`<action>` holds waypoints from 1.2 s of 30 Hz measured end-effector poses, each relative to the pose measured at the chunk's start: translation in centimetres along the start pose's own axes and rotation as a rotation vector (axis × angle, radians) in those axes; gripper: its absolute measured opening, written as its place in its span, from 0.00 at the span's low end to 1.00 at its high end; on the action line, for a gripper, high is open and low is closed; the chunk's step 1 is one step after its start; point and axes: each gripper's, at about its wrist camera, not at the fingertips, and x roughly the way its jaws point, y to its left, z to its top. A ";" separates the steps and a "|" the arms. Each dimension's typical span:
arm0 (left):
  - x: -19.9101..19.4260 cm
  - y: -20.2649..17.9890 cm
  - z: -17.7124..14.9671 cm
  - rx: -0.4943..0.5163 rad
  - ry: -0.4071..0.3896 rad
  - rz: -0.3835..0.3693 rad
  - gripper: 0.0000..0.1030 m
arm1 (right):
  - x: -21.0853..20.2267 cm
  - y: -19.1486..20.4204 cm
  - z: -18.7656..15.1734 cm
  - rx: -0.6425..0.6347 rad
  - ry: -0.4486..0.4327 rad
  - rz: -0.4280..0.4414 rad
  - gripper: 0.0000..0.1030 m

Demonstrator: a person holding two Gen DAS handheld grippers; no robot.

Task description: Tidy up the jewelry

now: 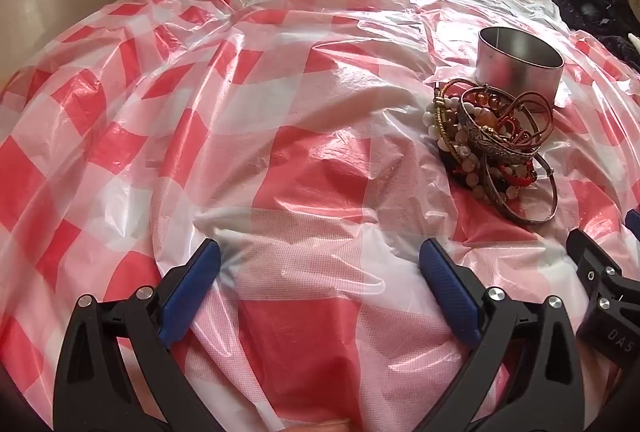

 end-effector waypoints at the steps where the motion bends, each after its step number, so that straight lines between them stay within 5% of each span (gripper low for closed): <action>1: 0.0 0.0 0.0 -0.001 -0.001 -0.001 0.93 | 0.0 0.0 0.0 0.000 0.000 -0.001 0.93; 36: 0.1 0.4 0.2 -0.020 0.002 -0.011 0.93 | 0.0 0.1 0.0 0.001 -0.005 -0.003 0.93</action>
